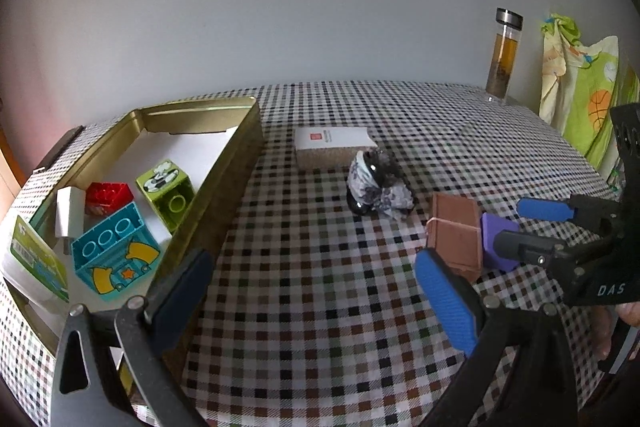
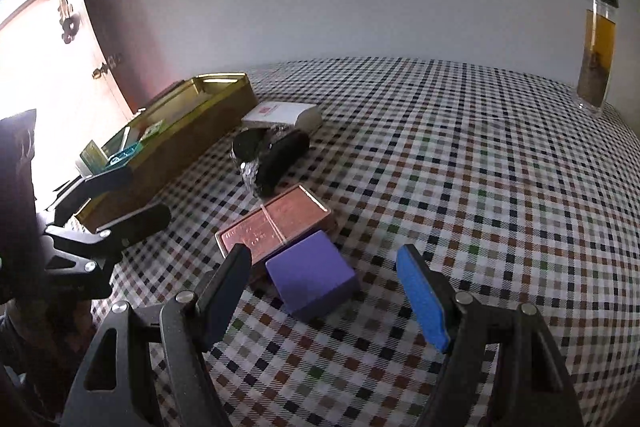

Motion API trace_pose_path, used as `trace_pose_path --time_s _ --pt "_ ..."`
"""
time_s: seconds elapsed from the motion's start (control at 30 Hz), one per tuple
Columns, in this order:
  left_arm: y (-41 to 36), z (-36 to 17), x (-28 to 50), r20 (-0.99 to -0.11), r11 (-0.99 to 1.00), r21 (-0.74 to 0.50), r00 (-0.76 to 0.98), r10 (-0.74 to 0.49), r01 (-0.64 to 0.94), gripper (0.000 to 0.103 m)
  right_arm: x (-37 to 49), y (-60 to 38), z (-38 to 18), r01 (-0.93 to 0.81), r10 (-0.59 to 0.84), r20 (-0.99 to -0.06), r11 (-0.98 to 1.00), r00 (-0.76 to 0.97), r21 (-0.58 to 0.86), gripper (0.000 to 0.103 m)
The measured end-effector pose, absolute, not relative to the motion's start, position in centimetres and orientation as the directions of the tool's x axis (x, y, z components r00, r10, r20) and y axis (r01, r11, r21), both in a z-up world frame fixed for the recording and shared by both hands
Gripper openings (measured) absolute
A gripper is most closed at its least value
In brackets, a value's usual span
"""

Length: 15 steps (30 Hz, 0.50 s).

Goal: Organize rigid objects
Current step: 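Withdraw both tools from the tray toward the purple cube and brown box, then lower the right tool around the purple cube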

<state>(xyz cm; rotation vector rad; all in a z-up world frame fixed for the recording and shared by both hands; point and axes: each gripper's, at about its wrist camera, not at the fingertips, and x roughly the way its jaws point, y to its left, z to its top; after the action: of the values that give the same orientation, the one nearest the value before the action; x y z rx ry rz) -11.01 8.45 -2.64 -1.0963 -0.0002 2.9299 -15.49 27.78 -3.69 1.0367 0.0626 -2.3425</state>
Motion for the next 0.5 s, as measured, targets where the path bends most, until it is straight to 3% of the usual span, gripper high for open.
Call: trace_pose_path --time_s 0.5 --pt "8.8 -3.2 -11.5 -0.684 -0.999 -0.046 -0.728 0.037 -0.008 0.102 -15.0 25.7 -4.0 0.467 -0.332 -0.748 -0.884 -0.575 0.034 0.075"
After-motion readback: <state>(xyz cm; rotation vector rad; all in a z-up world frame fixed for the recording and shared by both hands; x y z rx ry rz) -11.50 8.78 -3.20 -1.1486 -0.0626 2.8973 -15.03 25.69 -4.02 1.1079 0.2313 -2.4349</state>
